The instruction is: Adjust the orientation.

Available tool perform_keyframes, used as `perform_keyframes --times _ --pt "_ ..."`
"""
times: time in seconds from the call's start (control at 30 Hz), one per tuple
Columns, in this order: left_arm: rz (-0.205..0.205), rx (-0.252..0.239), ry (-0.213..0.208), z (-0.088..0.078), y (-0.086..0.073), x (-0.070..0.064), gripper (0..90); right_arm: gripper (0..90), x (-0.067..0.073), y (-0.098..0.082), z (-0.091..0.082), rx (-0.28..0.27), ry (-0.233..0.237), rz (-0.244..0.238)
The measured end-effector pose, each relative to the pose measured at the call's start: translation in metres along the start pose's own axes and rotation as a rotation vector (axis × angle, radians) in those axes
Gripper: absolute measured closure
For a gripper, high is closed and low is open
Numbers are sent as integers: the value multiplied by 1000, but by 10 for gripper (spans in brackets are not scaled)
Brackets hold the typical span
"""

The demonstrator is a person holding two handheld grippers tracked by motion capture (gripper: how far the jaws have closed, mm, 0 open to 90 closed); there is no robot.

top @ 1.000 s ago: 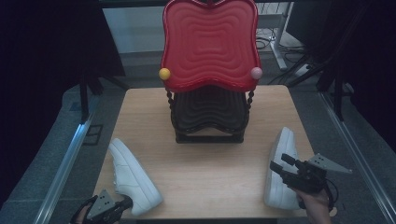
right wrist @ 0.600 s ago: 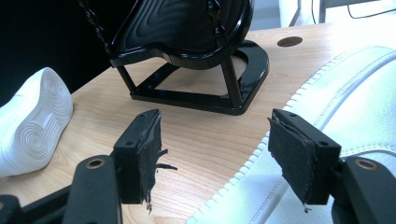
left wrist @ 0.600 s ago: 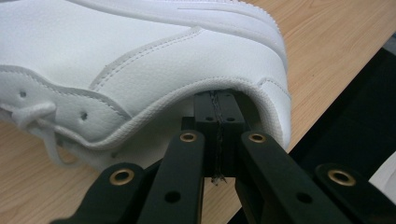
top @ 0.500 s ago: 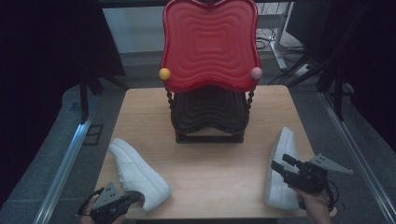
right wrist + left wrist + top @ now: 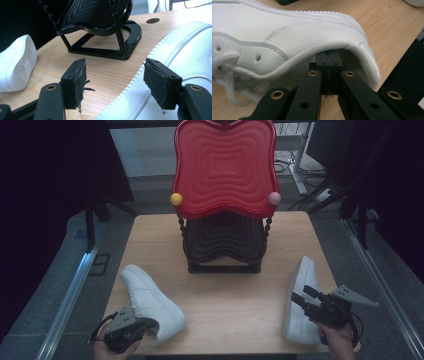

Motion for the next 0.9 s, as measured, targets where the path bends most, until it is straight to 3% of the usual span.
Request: perform_keyframes --times 0.13,0.33,0.37,0.43,0.47,0.6,0.7,0.83,0.9 --pt "-12 -33 -18 7 10 3 900 348 -1 -1 1 5 -2 4" --pt "-20 -24 -24 15 18 11 900 349 -3 -3 2 10 -7 4" --pt "-27 -51 -62 20 24 12 900 349 -3 -4 2 13 -7 5" --pt "-33 -40 -66 23 27 13 900 349 -3 -4 2 13 -6 4" --pt "-12 -3 -32 31 33 16 900 349 -2 -4 2 15 -5 1" --pt "-21 -28 -52 37 47 17 900 350 -2 -5 3 18 -7 2" --pt "-5 -41 -62 41 58 12 900 350 -3 -7 2 24 -10 3" --pt "22 -66 -120 46 69 -6 900 353 -6 -6 1 18 -18 10" --pt "25 -69 -129 47 70 -10 900 354 -6 -5 -1 14 -17 8"
Point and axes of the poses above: each handheld gripper's, and its own axes: z roughly forward along the jaws, y roughly out of its top, x roughly to its left, the point moved 7 cm from there along z, roughly forward along the jaws, and after that the axes turned 14 degrees about -y, right-handed, at the moved point
